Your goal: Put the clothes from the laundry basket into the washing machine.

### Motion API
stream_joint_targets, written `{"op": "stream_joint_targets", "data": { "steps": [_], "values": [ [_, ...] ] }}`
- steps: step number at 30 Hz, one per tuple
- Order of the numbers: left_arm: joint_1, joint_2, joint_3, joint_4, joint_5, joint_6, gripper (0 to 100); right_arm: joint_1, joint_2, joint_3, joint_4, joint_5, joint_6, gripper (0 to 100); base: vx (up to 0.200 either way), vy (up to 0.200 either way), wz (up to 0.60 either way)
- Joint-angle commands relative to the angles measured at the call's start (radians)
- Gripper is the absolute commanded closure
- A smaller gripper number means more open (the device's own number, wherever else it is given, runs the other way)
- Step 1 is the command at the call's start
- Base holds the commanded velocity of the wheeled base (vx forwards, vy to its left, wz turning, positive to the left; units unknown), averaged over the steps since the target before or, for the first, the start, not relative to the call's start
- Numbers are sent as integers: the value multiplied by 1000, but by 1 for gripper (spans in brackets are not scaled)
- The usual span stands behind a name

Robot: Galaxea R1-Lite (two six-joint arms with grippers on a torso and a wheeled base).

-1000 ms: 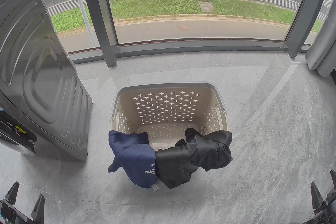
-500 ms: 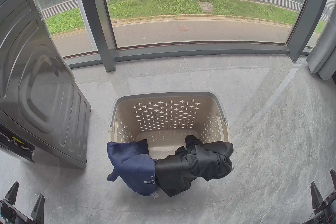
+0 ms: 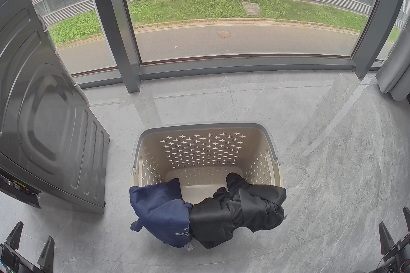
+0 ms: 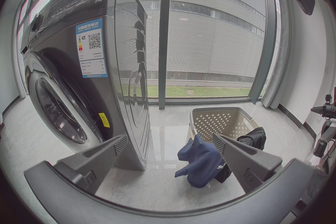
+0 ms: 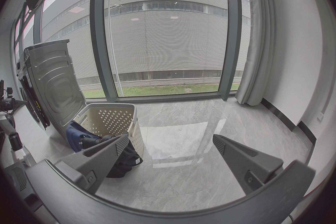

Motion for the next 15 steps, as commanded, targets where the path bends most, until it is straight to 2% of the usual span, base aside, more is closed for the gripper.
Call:
{"op": "stream_joint_targets", "data": {
  "steps": [1,11,15],
  "values": [
    [0,-17,16,0,0,-1,0,0,-17,18,0,0,0,0,200,0,0],
    [0,-17,16,0,0,-1,0,0,-17,18,0,0,0,0,200,0,0],
    [0,-15,16,0,0,-1,0,0,-17,18,0,0,0,0,0,0,0]
  ]
}}
